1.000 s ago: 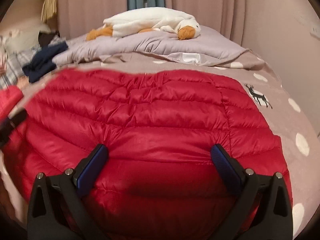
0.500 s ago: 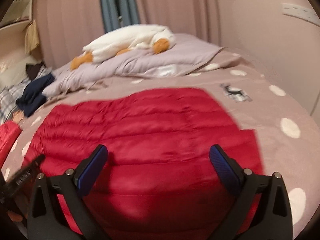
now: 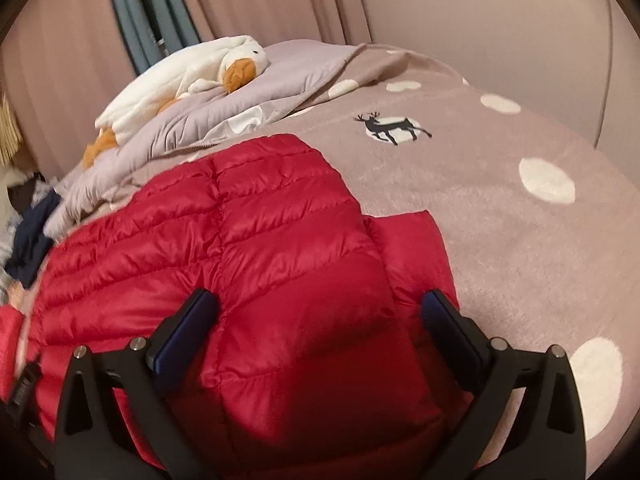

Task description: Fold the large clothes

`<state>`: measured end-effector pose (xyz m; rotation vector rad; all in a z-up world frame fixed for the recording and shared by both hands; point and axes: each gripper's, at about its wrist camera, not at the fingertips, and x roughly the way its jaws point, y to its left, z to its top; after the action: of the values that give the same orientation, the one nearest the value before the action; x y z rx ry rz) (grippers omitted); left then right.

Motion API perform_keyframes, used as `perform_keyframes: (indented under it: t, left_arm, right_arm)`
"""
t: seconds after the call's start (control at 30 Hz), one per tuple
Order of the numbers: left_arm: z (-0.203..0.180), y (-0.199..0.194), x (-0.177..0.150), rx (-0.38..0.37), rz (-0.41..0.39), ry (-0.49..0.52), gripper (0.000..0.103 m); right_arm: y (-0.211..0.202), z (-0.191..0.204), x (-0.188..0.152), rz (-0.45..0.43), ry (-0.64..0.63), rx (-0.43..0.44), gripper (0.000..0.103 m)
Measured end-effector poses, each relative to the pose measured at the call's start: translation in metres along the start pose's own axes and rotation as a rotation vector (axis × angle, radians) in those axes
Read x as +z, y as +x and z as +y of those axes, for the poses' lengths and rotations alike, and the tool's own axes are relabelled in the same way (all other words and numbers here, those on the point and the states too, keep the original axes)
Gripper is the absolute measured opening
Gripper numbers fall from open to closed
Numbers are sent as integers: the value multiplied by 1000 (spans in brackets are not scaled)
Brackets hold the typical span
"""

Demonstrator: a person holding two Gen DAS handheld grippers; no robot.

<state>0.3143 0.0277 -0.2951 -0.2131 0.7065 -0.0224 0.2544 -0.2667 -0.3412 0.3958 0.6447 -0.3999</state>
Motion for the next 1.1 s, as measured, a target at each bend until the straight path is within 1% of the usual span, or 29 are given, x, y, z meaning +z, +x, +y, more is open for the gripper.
perform_keyframes:
  t: [0.1,0.23,0.53,0.63,0.67,0.73,0.83,0.9,1.0,1.1]
  left_arm:
    - [1,1,0,2,-1,-2,96]
    - [1,2,1,14,-1,-8,99]
    - [4,-5,-1,39,-24,-21,100]
    - [14,-9,-2,27,-19,-74,100]
    - [21,-12,-3,23,-12,-115,100]
    - [28,-16,-6,1,1,-165,100]
    - [38,-22,-13,-22,25,-210,100]
    - [46,-23,-18,-54,56,-265,100]
    - [59,-25,-24,-106,96,-353,100]
    - [58,-27,-25,-110,118,-366,100]
  right_arm:
    - [2,2,-2,-3,-31,-15,103]
    - [5,-1,2,1,-26,-10,103]
    - [4,-4,2,-14,-11,-10,103]
    - [-2,-7,0,-17,8,-4,103]
    - [-5,-9,-1,-19,13,-2,103]
    - [-13,-14,-3,-30,29,-1,103]
    - [-20,-23,-7,-29,83,31,103]
    - [-22,-28,-10,-23,116,40,103]
    - [-23,-37,-15,4,179,81,103]
    - [-27,-46,-24,15,260,110,103]
